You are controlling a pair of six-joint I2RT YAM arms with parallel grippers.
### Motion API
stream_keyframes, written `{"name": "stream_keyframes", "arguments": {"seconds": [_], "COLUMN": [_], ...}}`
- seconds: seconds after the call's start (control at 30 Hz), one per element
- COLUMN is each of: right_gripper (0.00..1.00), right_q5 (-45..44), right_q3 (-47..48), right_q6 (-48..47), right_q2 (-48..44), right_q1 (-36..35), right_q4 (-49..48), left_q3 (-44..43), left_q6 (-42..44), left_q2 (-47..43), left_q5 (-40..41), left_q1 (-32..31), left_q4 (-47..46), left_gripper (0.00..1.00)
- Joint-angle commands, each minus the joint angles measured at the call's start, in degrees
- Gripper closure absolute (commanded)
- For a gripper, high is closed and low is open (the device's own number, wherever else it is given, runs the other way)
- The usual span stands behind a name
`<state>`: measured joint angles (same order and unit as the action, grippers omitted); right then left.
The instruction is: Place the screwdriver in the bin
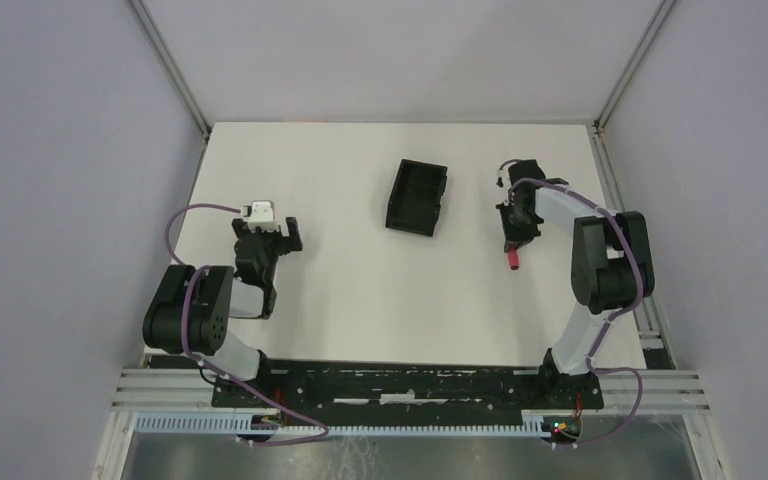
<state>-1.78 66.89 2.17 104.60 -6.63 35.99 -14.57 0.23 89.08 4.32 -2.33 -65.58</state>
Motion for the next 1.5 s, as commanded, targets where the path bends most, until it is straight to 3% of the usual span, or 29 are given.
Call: {"name": "stream_keyframes", "arguments": {"seconds": [0.0, 0.17, 0.33, 0.53, 0.7, 0.8, 0.97, 1.27, 1.33, 1.47], "right_gripper": [1.00, 1.00, 1.00, 1.00, 1.00, 1.00, 1.00, 1.00, 0.95, 0.71], "right_q5": [-1.9, -1.7, 0.4, 6.0, 8.3, 7.2, -0.5, -3.9, -3.4, -2.6], "right_q3": [6.2, 17.2, 25.1, 28.4, 28.8, 33.6, 45.1, 40.3, 38.6, 38.4], "right_q6": [-0.5, -0.6, 2.7, 7.7, 13.6, 15.3, 14.6, 12.5, 11.9, 11.4], "right_q2": [0.0, -2.8, -5.0, -3.3, -1.6, 2.8, 12.5, 15.5, 16.4, 18.4], "right_q1": [0.2, 0.3, 0.6, 0.0, -9.1, -15.7, -21.1, -22.9, -23.4, -23.7], "right_q4": [6.5, 17.0, 18.9, 14.6, 3.5, -0.6, 2.5, -1.1, -2.5, -4.3], "left_q3": [0.0, 0.0, 0.0, 0.0, 0.0, 0.0, 0.0, 0.0, 0.0, 0.0], "left_q6": [-1.1, -1.1, -1.1, -1.1, -1.1, -1.1, -1.1, -1.1, -1.1, -1.1], "left_q2": [-1.0, -1.0, -1.0, -1.0, -1.0, -1.0, -1.0, -1.0, -1.0, -1.0], "left_q5": [-0.3, -0.3, -0.3, -0.3, -0.3, -0.3, -0.3, -0.2, -0.3, -0.3], "left_q1": [0.3, 0.3, 0.3, 0.3, 0.3, 0.3, 0.3, 0.3, 0.4, 0.3], "left_q4": [-1.0, -1.0, -1.0, -1.0, -1.0, -1.0, -1.0, -1.0, -1.0, -1.0], "left_gripper": [0.00, 0.00, 0.00, 0.00, 0.00, 0.00, 0.00, 0.00, 0.00, 0.00]}}
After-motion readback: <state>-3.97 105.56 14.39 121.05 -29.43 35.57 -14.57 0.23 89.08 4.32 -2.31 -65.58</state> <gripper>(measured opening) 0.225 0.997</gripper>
